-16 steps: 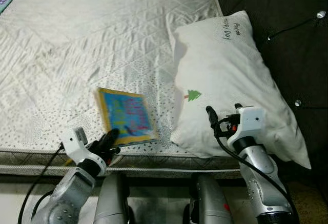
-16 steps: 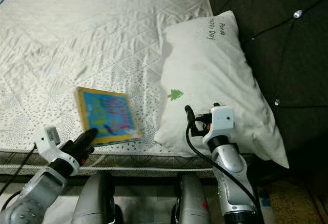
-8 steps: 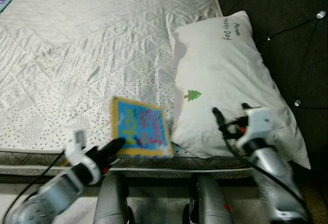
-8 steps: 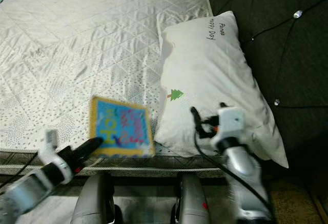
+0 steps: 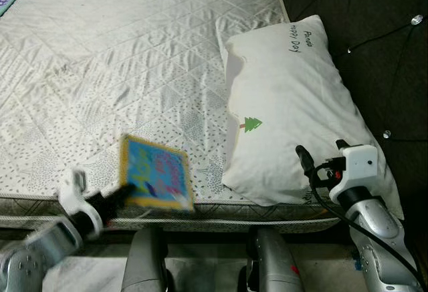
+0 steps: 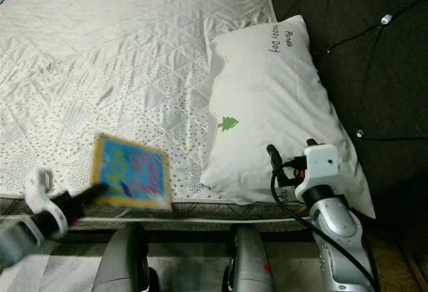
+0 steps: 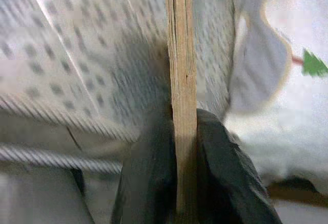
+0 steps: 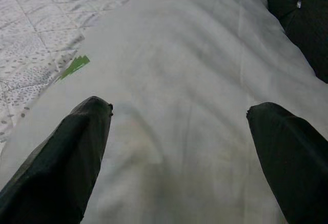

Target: Clean up the room

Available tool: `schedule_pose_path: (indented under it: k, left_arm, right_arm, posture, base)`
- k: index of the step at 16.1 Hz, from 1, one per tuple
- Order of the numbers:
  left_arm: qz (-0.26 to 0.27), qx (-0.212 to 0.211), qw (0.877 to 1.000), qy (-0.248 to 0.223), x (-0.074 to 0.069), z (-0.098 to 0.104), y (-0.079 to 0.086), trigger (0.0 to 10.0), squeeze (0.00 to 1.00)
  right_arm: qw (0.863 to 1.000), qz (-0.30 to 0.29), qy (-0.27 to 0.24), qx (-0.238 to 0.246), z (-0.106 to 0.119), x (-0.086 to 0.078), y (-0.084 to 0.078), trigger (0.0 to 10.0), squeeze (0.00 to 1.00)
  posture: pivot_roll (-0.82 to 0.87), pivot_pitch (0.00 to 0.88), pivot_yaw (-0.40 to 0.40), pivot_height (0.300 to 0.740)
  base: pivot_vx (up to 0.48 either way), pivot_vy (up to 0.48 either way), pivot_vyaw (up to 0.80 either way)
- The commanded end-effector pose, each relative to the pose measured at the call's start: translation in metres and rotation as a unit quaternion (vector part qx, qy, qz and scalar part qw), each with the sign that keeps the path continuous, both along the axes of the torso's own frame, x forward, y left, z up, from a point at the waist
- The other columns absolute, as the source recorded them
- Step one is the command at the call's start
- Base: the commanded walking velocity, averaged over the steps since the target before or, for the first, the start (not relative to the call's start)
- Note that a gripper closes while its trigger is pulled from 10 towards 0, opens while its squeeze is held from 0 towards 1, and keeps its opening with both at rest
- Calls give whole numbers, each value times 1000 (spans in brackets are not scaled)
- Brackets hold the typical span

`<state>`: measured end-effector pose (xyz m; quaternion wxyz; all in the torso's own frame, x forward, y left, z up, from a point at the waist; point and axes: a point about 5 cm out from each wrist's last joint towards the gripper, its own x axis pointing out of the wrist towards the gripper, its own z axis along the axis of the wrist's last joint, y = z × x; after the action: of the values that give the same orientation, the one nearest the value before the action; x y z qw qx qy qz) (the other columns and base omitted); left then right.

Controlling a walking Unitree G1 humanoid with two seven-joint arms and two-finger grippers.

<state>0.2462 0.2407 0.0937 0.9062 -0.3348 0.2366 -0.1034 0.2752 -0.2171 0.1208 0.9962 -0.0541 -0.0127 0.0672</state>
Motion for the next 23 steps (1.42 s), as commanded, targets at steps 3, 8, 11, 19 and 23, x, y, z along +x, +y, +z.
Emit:
schedule_pose_path:
  k: [3,8,11,19,23]
  left_arm:
    - [16,29,999,-36,16,7,7,10000,0]
    - [-14,13,998,-54,47,6,-12,10000,0]
    - [-49,-9,997,-52,55,4,-31,10000,0]
    - [-95,-48,994,-7,59,-7,-54,10000,0]
    - [-109,-51,993,12,60,-10,-51,10000,0]
  right_arm:
    - [1000,4,-3,0,3,-1,2,10000,0]
    - [1000,7,-9,4,6,2,8,10000,0]
    - [1000,1,-13,4,9,1,6,10000,0]
    - [1000,0,-14,4,10,2,7,10000,0]
    - [1000,-2,-12,4,9,0,8,10000,0]
  posture:
    - [-58,172,-32,595]
    - [-72,179,-34,595]
    - [-92,186,-27,595]
    - [-103,190,-37,595]
    - [-110,191,-32,595]
  base:
    - [0,0,0]
    - [0,0,0]
    - [0,0,0]
    - [0,0,0]
    - [0,0,0]
